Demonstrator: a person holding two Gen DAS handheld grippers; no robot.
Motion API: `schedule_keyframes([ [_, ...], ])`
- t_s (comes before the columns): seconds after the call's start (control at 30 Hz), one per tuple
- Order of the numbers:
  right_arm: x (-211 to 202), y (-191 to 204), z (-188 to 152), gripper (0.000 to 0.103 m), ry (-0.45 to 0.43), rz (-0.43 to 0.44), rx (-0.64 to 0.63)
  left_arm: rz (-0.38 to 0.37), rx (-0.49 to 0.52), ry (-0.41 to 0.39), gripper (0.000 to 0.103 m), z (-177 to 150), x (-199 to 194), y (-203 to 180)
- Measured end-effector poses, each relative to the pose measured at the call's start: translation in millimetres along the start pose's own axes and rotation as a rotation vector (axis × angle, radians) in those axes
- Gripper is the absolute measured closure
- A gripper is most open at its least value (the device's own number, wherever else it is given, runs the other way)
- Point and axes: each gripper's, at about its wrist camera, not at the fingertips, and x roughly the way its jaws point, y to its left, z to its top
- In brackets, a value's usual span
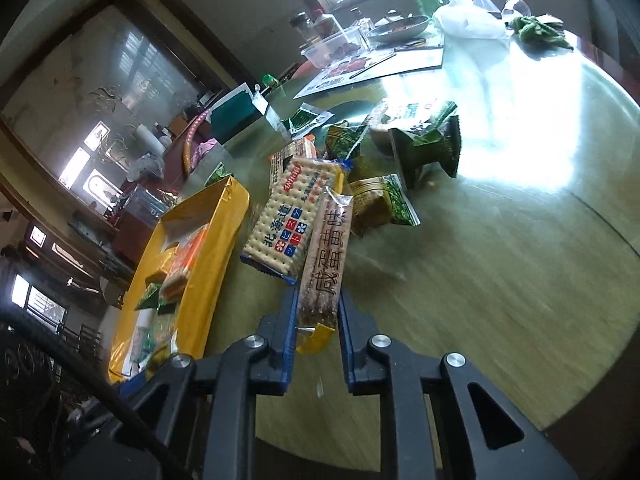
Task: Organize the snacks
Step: 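Grasp the narrow cracker pack with the right tool while the left tool holds the green bag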
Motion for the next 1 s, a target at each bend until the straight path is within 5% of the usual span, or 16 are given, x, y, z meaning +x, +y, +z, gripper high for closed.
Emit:
schedule_keyframes([
  [0.5, 14, 4, -7, 0.080, 0.046, 0.027, -0.006, 0.013, 0.004, 0.015, 0.065, -2, 5, -1],
  [1.0, -24, 16, -3, 0.087, -0.104, 0.015, -0.022, 0.005, -0.031, -0.015, 0.065, 0, -5, 9],
])
